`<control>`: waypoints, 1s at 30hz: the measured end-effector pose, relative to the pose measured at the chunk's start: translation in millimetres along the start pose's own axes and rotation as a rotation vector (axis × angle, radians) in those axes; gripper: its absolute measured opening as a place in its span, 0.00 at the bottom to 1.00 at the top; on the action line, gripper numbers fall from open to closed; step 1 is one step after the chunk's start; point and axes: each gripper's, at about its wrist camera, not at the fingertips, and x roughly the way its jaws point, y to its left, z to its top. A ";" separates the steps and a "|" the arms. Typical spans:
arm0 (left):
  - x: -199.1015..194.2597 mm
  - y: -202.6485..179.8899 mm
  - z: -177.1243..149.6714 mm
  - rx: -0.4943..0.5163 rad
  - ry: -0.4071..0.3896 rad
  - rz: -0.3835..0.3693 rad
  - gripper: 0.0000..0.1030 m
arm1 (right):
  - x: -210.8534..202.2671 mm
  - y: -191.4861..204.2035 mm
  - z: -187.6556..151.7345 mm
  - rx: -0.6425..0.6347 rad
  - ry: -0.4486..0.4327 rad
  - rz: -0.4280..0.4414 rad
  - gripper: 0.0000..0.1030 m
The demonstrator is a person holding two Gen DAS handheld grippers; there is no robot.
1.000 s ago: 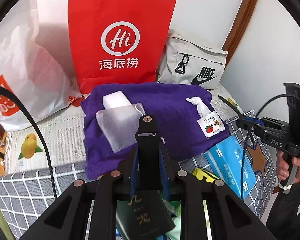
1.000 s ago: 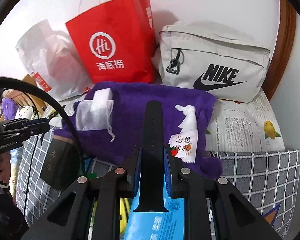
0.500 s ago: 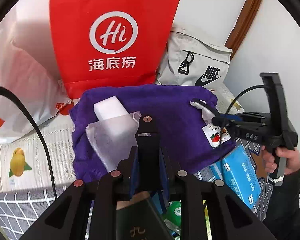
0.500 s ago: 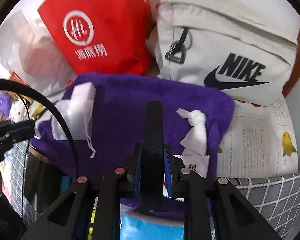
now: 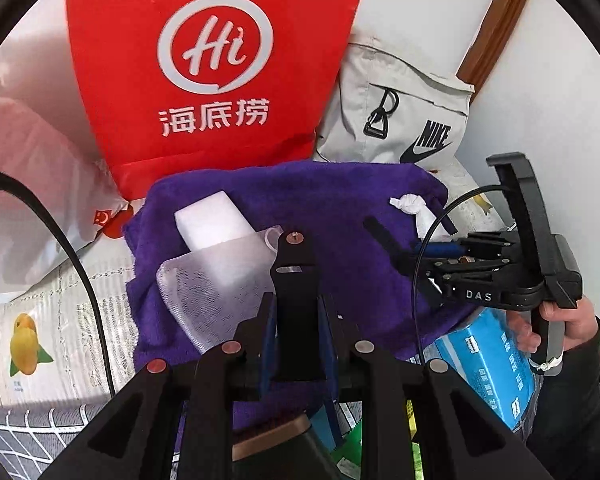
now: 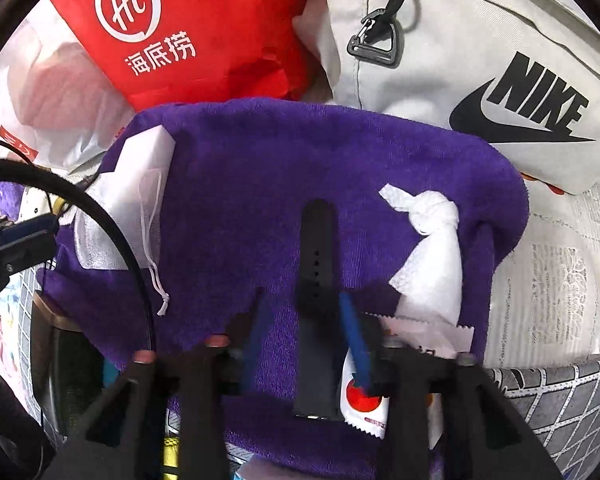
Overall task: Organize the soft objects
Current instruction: 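Carry both black strap pieces onto the purple towel and open both tools, then grasp the green tissue packet with the right tool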
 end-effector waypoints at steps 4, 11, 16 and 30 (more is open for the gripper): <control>9.8 -3.6 2.0 0.014 0.024 -0.006 0.20 | -8.5 -3.1 -2.1 0.010 -0.024 0.011 0.45; 31.4 -14.1 3.4 0.048 0.072 -0.008 0.20 | -58.9 -0.5 -23.6 0.000 -0.131 -0.012 0.45; 45.1 -18.4 3.8 0.063 0.103 0.001 0.20 | -91.7 5.4 -52.5 0.006 -0.187 0.030 0.45; 60.5 -22.0 4.7 0.040 0.168 0.035 0.26 | -114.7 43.0 -113.3 -0.080 -0.168 0.003 0.45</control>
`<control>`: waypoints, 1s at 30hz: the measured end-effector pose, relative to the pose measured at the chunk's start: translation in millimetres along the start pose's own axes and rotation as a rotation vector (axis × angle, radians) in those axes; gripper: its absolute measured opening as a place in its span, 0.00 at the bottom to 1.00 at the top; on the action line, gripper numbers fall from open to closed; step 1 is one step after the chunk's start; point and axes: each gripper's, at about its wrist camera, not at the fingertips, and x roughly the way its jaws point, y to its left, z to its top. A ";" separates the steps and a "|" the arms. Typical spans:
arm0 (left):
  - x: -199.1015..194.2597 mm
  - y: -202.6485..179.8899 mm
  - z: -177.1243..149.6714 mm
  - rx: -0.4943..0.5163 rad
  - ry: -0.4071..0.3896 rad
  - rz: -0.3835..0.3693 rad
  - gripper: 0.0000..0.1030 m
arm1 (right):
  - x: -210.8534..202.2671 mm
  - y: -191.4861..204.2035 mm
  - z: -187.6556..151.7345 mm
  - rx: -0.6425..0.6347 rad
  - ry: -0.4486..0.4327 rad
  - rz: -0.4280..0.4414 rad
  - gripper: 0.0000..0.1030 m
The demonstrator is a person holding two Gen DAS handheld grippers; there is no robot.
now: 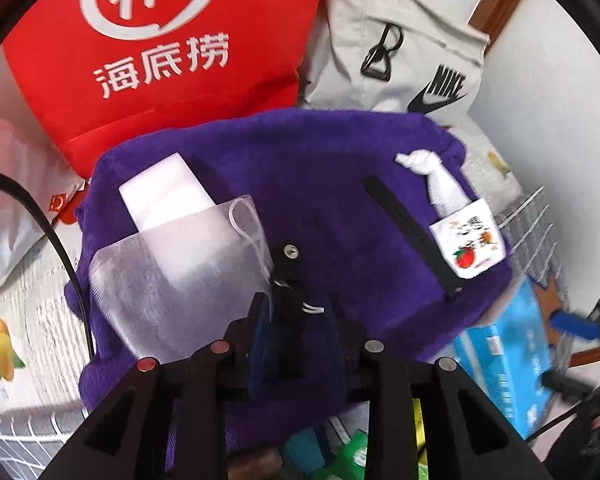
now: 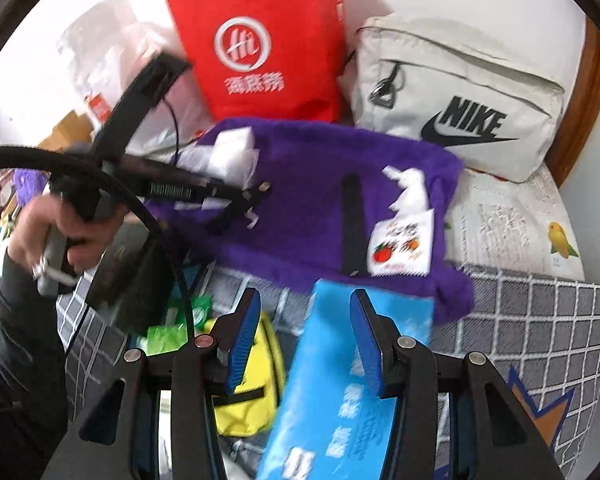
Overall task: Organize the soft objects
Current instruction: 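Grasp the green tissue packet with the right tool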
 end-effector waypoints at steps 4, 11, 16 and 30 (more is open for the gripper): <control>-21.0 0.5 -8.2 -0.023 -0.033 -0.012 0.36 | 1.4 19.1 -15.0 -0.021 0.024 0.022 0.45; -67.1 11.4 -45.7 -0.053 -0.094 0.022 0.41 | -8.5 66.6 -34.8 -0.069 0.035 0.125 0.47; -95.0 21.8 -77.2 -0.093 -0.128 0.031 0.50 | 2.3 96.9 -48.5 -0.144 0.065 0.135 0.60; -135.2 37.5 -174.0 -0.191 -0.182 0.079 0.56 | 65.7 114.6 -61.2 -0.185 0.144 0.040 0.45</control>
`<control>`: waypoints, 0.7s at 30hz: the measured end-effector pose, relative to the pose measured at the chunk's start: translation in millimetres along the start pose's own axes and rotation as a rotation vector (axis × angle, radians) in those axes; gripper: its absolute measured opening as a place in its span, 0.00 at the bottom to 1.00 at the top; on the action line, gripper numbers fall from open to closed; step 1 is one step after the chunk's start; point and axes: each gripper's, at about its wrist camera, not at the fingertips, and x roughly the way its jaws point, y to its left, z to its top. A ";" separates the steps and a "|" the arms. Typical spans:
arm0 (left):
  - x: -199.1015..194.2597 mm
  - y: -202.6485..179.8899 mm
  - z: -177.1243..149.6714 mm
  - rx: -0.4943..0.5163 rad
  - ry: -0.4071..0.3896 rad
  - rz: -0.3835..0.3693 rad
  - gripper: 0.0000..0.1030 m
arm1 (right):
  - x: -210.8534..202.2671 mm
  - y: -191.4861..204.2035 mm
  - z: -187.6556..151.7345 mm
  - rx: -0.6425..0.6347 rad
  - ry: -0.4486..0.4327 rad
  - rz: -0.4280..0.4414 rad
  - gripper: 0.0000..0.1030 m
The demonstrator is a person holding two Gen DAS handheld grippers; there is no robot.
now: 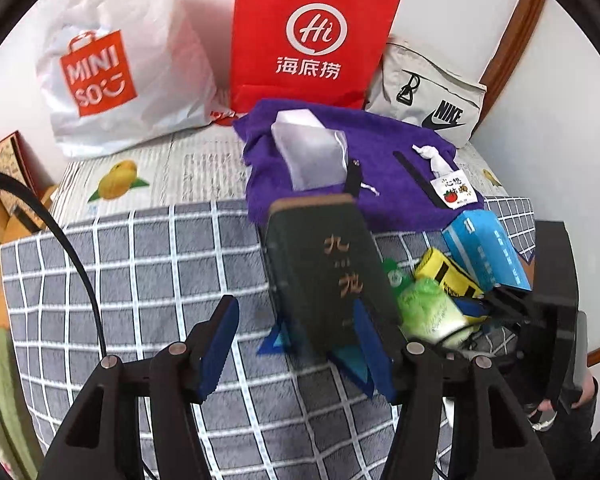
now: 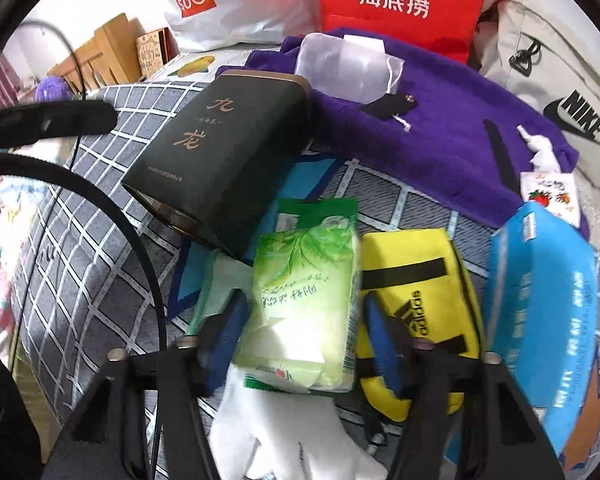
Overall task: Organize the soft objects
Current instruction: 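Grasp the green tissue packet with the right tool, then grasp the green printed packet with the left tool while the right tool holds the tissue packet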
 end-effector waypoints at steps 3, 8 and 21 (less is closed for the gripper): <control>-2.0 3.0 -10.8 -0.012 0.004 0.001 0.56 | -13.5 -0.8 -1.3 0.008 -0.029 0.004 0.43; -0.9 1.2 -27.6 -0.021 0.017 -0.008 0.56 | -43.1 -8.5 -6.3 0.031 -0.082 0.007 0.43; 19.8 -78.6 -57.8 0.108 0.070 -0.095 0.58 | -114.9 -54.9 -54.0 0.132 -0.194 -0.044 0.43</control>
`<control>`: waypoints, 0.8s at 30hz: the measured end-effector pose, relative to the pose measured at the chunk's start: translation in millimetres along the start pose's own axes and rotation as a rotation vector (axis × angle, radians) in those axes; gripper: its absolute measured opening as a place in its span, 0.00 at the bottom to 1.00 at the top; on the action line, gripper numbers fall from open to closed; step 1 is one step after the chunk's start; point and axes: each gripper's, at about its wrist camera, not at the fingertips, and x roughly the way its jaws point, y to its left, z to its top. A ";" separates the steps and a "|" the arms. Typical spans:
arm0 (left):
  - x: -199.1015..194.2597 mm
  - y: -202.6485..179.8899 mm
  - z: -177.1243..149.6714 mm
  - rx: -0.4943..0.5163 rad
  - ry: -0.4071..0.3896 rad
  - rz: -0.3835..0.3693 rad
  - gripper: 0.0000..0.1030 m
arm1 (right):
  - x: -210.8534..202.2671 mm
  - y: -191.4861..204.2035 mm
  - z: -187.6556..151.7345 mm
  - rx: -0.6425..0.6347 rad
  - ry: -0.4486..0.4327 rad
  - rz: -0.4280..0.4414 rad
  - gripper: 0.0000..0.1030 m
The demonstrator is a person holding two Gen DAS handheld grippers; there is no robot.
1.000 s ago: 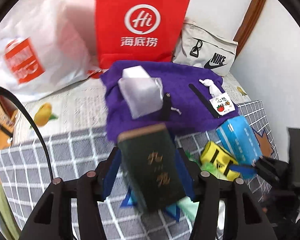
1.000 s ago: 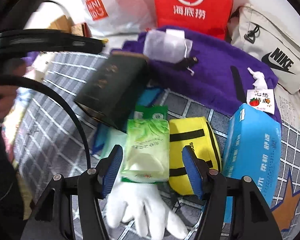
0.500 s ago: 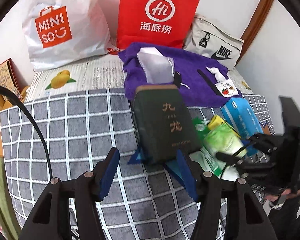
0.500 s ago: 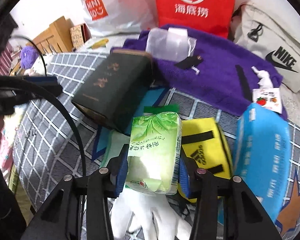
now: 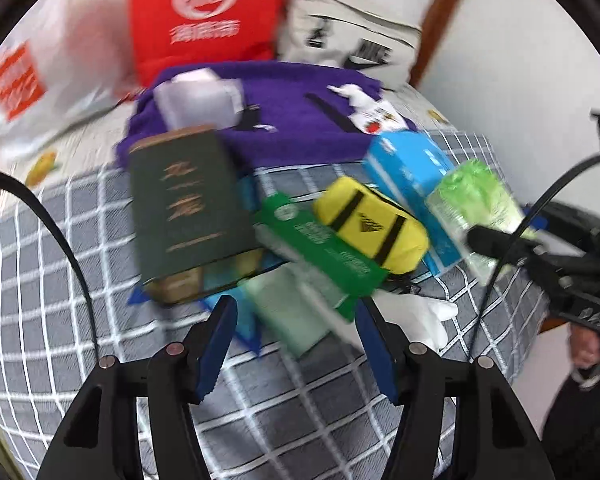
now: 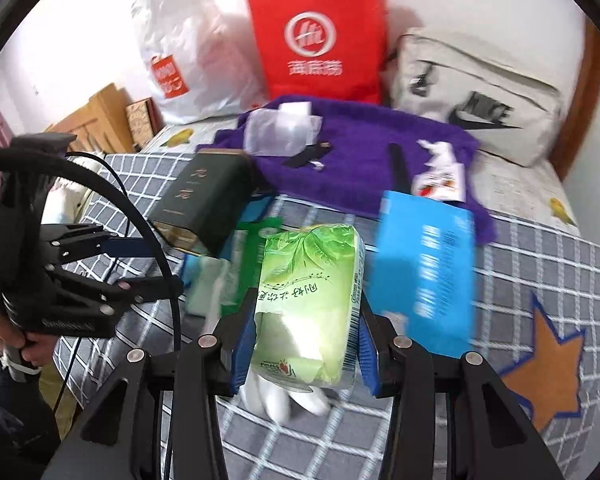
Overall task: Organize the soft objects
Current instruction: 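Grasp the green printed packet with the left tool while the right tool holds the tissue packet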
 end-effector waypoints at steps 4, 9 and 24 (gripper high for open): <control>15.2 -42.2 2.3 0.134 -0.020 0.089 0.58 | -11.9 -22.6 -15.8 0.045 -0.004 -0.027 0.43; 41.4 -74.2 3.7 0.253 0.002 0.160 0.58 | -17.9 -49.8 -34.7 0.105 0.005 -0.057 0.43; 82.8 -85.8 3.3 0.371 0.053 0.247 0.47 | -11.7 -61.7 -42.6 0.146 0.004 -0.042 0.43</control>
